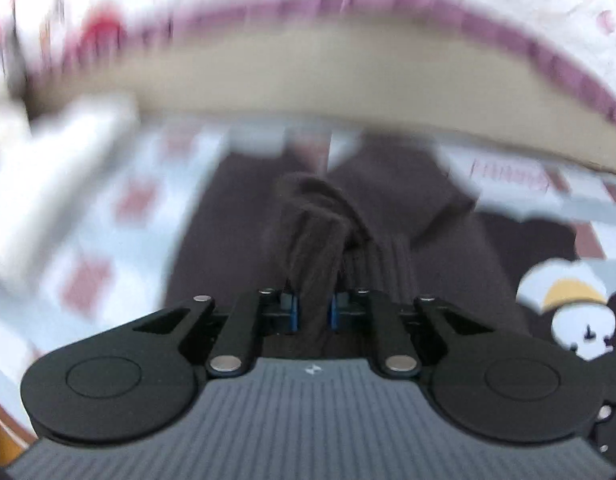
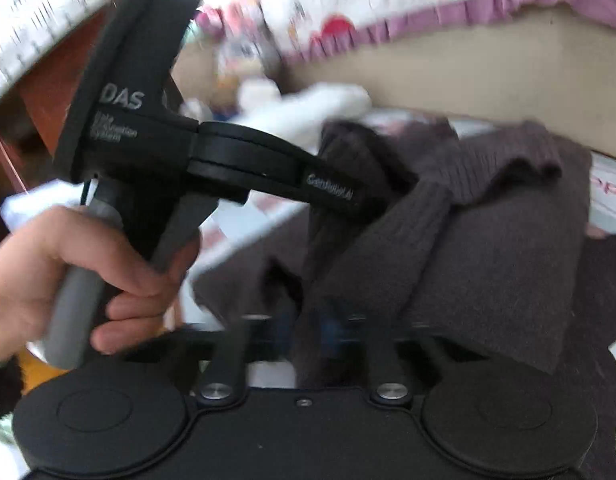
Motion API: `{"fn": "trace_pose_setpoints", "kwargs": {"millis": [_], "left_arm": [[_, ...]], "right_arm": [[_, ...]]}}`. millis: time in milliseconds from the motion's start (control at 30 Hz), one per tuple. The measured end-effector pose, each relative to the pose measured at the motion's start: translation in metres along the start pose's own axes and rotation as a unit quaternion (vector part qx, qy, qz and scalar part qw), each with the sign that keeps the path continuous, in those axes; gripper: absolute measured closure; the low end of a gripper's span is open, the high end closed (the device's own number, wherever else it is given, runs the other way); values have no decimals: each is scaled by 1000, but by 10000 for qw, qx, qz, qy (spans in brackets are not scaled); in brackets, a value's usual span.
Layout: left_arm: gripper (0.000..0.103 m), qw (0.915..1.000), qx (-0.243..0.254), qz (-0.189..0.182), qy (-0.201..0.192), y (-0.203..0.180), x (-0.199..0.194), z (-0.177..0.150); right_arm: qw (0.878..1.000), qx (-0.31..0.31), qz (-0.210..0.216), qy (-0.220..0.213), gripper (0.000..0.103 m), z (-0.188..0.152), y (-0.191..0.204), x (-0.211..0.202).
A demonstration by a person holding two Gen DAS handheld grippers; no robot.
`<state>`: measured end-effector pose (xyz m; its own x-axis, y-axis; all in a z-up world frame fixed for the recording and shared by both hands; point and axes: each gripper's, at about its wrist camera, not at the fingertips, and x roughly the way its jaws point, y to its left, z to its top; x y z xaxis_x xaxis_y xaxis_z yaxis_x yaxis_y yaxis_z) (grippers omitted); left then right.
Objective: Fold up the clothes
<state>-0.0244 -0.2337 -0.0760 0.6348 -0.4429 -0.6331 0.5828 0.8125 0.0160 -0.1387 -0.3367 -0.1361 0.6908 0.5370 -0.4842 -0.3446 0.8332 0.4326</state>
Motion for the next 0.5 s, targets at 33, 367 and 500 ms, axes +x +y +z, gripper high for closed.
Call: {"fn": "trace_pose_setpoints", "kwargs": {"millis": [33, 367, 500], "left_arm": [[90, 9998, -156, -13, -155, 5, -7, 3], [88, 9667, -2464, 393, 567, 82, 21, -39], [83, 9609, -2557, 709, 785, 92, 18, -54]], "right_arm": [[9998, 54, 164, -123, 97, 1, 0, -4], [9988, 145, 301, -347, 88, -1, 8, -14], [9905, 936, -147, -999, 36, -2, -25, -24]]}}
